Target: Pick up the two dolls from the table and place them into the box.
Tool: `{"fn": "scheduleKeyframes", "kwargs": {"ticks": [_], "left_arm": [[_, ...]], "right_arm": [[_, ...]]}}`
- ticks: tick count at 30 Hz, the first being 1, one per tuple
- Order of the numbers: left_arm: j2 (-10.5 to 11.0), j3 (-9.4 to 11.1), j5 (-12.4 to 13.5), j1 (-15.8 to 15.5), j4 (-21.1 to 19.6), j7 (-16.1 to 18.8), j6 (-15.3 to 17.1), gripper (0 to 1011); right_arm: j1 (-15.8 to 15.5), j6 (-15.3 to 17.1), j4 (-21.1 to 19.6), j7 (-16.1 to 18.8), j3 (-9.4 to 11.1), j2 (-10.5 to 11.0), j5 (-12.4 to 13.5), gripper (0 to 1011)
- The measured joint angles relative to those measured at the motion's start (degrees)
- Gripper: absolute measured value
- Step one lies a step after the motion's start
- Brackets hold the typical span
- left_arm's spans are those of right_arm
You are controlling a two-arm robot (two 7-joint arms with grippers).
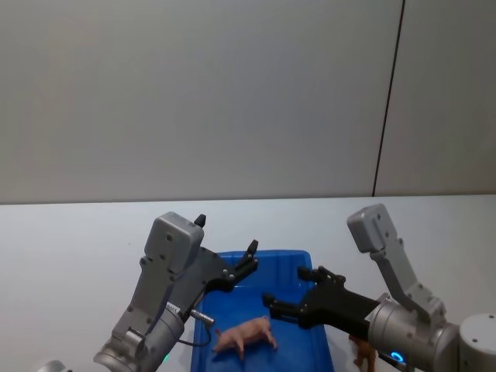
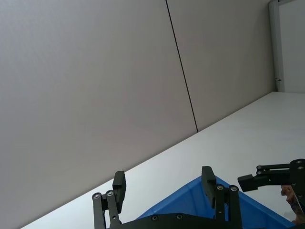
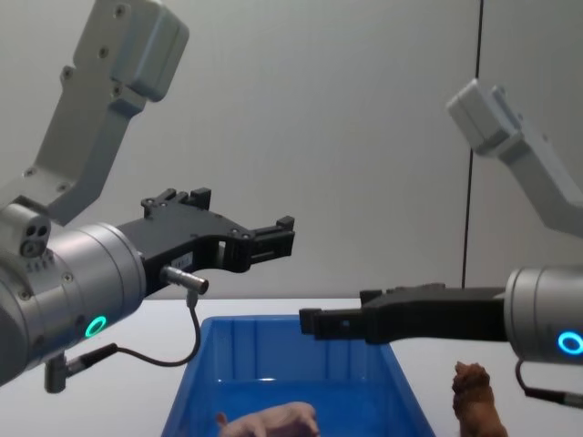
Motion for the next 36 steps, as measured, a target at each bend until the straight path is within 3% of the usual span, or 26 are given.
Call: {"fn": "scheduleKeyframes", "kwargs": {"ticks": [4, 20, 36], "left_arm": [[0.0, 0.0, 0.0, 0.0, 0.0, 0.0, 0.0, 1001], [0.0, 0.0, 0.0, 0.0, 0.0, 0.0, 0.0, 1001], [0.0, 0.0, 0.0, 0.0, 0.0, 0.0, 0.0, 1001]], "right_arm": [[-0.4, -0.5, -1.0, -0.2, 0.0, 0.4, 0.3, 1001], [-6.5, -2.3, -7.9, -6.2, 1.9, 5.2, 2.9, 1001], [-12.8, -0.8, -12.2, -11.8, 3.4, 9.4, 5.9, 1001]]}}
